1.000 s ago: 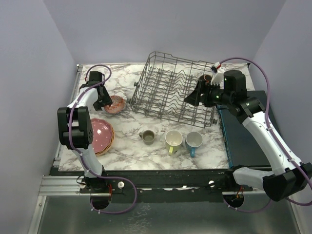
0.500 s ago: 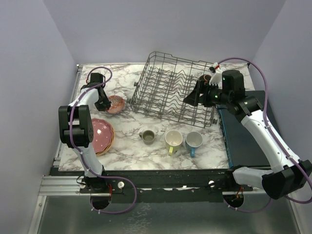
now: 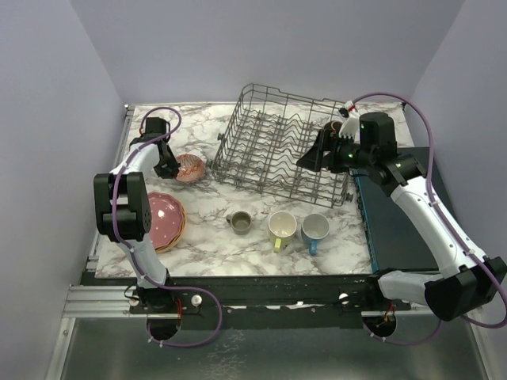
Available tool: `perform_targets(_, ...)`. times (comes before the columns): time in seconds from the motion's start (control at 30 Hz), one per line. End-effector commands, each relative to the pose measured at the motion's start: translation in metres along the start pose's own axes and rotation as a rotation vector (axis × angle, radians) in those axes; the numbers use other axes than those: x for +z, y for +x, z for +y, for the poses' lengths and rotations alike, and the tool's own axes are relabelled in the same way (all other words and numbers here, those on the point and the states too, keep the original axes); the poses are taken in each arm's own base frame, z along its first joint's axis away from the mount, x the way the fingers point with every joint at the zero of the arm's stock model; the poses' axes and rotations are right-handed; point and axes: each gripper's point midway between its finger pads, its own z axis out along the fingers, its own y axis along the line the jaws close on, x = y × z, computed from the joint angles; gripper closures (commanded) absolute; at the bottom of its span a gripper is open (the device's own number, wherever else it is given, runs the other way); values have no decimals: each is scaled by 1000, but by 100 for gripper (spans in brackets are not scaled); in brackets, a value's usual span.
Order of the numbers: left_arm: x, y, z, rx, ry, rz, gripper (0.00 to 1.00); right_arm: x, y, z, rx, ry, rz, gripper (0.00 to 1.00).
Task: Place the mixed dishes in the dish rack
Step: Pick up the bowl from the center of the board.
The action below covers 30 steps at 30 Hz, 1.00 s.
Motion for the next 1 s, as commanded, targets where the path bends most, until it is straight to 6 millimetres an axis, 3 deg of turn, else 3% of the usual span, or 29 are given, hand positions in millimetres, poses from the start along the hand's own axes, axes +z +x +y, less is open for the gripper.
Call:
perform_targets(0.0,-14,-12,2,11,1,-50,100,-5,-4,11,2,-34,3,15)
perform_targets(0.57,-76,-21,15,-15,-20,-172,100,-3,-3,8,0,-23,6,15)
perform_targets(0.97,-121,-7,-13,-37,182,-174,100,0,0,4,13,-10,12,12)
